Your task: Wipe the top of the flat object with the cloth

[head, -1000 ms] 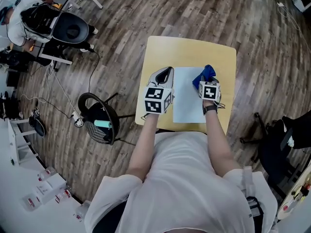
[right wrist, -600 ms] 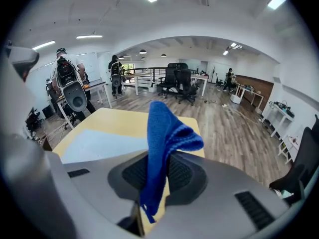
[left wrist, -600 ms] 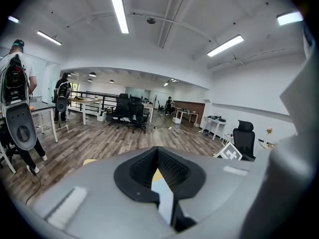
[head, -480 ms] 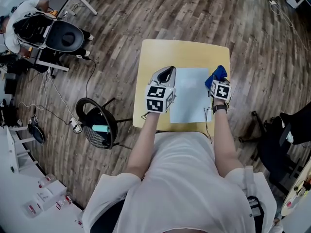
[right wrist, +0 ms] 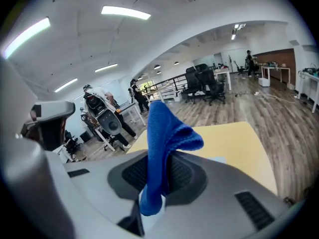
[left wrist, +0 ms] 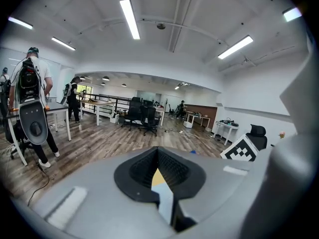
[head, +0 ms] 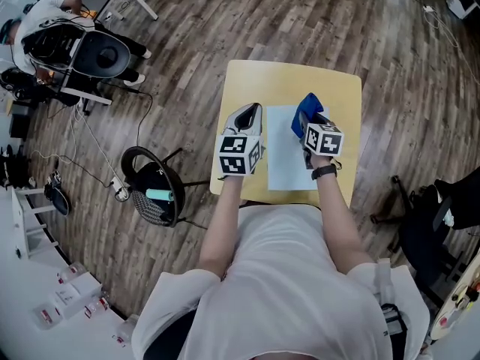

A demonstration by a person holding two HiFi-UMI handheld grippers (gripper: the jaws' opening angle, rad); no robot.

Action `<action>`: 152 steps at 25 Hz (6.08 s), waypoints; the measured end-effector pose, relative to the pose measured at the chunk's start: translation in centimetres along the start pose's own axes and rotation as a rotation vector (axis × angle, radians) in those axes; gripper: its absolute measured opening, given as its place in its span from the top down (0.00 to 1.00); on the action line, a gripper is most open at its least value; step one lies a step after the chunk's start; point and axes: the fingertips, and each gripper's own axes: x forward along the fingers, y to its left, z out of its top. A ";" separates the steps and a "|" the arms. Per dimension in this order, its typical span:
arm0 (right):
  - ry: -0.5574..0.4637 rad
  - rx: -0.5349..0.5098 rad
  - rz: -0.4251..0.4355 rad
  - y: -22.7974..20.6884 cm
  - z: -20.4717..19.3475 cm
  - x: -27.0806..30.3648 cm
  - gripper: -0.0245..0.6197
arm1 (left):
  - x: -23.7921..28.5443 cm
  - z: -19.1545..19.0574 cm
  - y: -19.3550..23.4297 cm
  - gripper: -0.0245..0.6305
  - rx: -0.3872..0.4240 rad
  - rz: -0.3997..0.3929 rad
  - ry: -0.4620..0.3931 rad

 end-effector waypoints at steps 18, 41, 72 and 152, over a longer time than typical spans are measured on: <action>0.251 -0.238 0.191 11.3 -9.8 6.2 0.86 | -1.4 -0.2 2.7 0.95 -0.021 0.021 -0.007; 0.147 -0.039 -0.294 -11.1 -7.2 -4.9 0.86 | 2.4 0.5 -5.2 0.95 0.030 -0.177 0.014; 0.287 -0.188 0.348 14.4 -12.1 4.9 0.86 | -2.1 0.5 3.3 0.95 -0.028 0.013 -0.007; 0.298 -0.096 -0.177 -8.7 -13.5 -9.4 0.86 | -1.4 -4.5 -1.7 0.95 -0.062 -0.098 0.071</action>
